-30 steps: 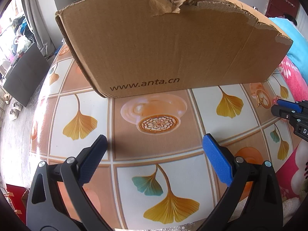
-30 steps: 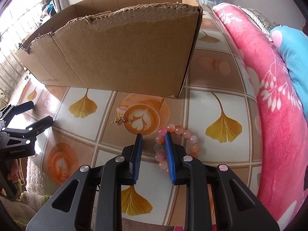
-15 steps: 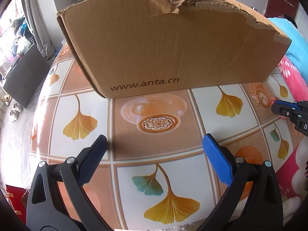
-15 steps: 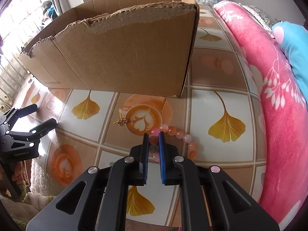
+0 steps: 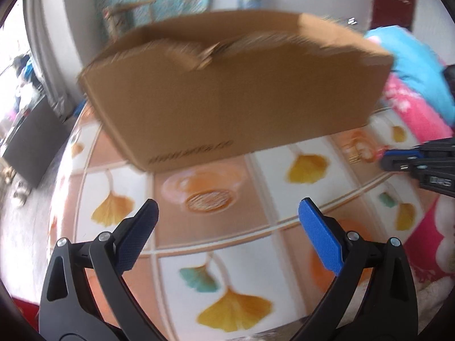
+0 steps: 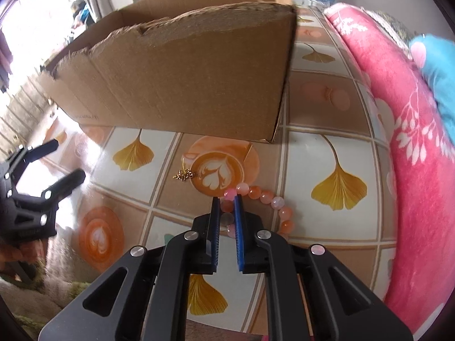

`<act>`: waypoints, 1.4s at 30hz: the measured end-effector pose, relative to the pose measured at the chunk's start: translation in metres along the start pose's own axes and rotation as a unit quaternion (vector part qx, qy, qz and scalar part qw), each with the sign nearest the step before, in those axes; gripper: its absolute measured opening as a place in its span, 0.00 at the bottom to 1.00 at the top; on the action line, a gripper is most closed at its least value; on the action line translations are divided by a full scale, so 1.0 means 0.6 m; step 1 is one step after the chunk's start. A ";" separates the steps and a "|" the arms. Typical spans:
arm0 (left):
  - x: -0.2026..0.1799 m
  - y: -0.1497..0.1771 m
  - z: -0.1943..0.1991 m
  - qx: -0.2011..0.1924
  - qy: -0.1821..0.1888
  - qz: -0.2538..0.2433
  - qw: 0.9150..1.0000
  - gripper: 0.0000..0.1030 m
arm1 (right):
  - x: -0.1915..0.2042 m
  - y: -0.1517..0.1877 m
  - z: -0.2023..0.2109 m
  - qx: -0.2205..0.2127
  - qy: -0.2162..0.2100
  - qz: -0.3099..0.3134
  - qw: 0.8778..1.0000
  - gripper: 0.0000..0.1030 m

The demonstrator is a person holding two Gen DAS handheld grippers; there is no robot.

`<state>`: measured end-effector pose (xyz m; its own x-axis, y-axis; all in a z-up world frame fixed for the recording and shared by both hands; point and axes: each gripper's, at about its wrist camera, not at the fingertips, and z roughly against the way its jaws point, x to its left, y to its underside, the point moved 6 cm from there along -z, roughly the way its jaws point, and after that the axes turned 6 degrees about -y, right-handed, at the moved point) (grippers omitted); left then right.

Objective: Organize jewelry
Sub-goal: 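Close the right gripper on the pink bead bracelet and lift it, then carry the pink bead bracelet over the box with the right gripper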

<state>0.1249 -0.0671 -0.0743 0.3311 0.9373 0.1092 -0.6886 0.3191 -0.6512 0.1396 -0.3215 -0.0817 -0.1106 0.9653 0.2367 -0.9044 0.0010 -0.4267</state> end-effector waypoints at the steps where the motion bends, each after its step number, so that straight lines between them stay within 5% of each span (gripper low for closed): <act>1: -0.007 -0.002 0.005 -0.007 0.007 -0.004 1.000 0.92 | -0.004 0.000 0.000 -0.002 -0.009 -0.009 1.000 0.09; 6: -0.068 -0.013 0.024 -0.040 0.058 -0.046 0.996 0.89 | -0.021 0.000 0.006 -0.010 -0.030 -0.035 0.999 0.09; 11: -0.128 -0.025 0.007 -0.025 0.103 -0.089 0.990 0.56 | -0.036 0.001 0.008 -0.012 -0.032 -0.043 0.999 0.09; 20: -0.191 -0.039 -0.023 -0.007 0.150 -0.131 0.980 0.25 | -0.042 -0.006 0.003 -0.015 -0.048 -0.048 0.998 0.09; 27: -0.199 -0.044 -0.041 0.003 0.151 -0.136 0.979 0.16 | -0.041 -0.006 0.001 -0.016 -0.059 -0.056 0.997 0.10; 31: -0.198 -0.046 -0.042 -0.001 0.148 -0.142 0.979 0.02 | -0.041 -0.009 -0.002 -0.017 -0.069 -0.062 0.996 0.10; 42: -0.182 -0.056 0.005 -0.027 0.154 -0.139 0.978 0.00 | -0.039 -0.021 0.040 -0.050 -0.104 -0.078 0.990 0.09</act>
<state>0.1099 -0.1795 -0.0623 0.6843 0.7266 0.0619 -0.5119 0.5391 -0.6688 0.1435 -0.3502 -0.0607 -0.0645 0.8763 0.4775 -0.8727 0.1825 -0.4528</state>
